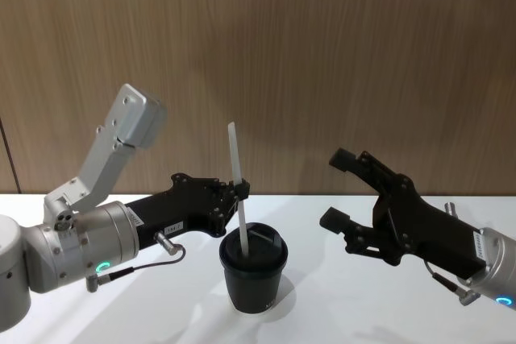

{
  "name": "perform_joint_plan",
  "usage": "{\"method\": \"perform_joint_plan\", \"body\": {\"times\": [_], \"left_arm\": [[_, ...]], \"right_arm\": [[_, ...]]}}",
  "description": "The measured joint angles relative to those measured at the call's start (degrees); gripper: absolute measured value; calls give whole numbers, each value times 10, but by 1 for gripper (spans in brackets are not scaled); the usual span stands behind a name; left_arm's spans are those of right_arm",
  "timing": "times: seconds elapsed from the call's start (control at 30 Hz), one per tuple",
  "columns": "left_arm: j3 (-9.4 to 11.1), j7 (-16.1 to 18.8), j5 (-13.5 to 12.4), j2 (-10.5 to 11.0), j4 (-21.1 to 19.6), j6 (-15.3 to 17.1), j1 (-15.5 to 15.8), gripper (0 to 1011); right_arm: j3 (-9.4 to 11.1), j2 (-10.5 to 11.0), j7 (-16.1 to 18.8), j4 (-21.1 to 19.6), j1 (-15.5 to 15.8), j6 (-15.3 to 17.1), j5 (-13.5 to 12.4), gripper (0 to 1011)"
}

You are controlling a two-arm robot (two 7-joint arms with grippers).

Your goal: Pick up the straw with one hand, pass it to the other hand, and insert it into the cup.

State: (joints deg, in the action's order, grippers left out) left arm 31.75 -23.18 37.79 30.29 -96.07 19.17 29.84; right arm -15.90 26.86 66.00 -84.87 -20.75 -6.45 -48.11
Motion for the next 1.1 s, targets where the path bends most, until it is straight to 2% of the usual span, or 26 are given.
{"method": "perform_joint_plan", "body": {"times": [0.2,0.37,0.4,0.47,0.67,0.7,0.77,0.8,0.9,0.93,1.1], "left_arm": [[-1,0,-1,-3,3,1,-1,19],[-1,1,-2,-4,5,2,-1,141],[-1,1,-2,-4,5,2,-1,141],[-1,1,-2,-5,6,2,-1,227],[-2,1,-2,-6,7,2,-1,390],[-2,1,-2,-6,7,3,-1,453],[-2,1,-2,-6,7,3,-1,493],[-2,1,-3,-6,7,3,-1,552],[-2,1,-3,-6,8,3,-1,614],[-2,1,-3,-6,8,3,-1,675],[-2,1,-3,-6,8,3,-2,815]], "right_arm": [[0,0,0,0,0,0,0,1001],[0,0,0,0,0,0,0,1001],[0,0,0,0,0,0,0,1001],[0,0,0,0,0,0,0,1001],[0,0,0,0,0,0,0,1001],[0,0,0,0,0,0,0,1001],[0,0,0,0,0,0,0,1001],[0,0,0,0,0,0,0,1001],[0,0,0,0,0,0,0,1001],[0,0,0,0,0,0,0,1001],[0,0,-1,0,0,0,0,1001]]}}
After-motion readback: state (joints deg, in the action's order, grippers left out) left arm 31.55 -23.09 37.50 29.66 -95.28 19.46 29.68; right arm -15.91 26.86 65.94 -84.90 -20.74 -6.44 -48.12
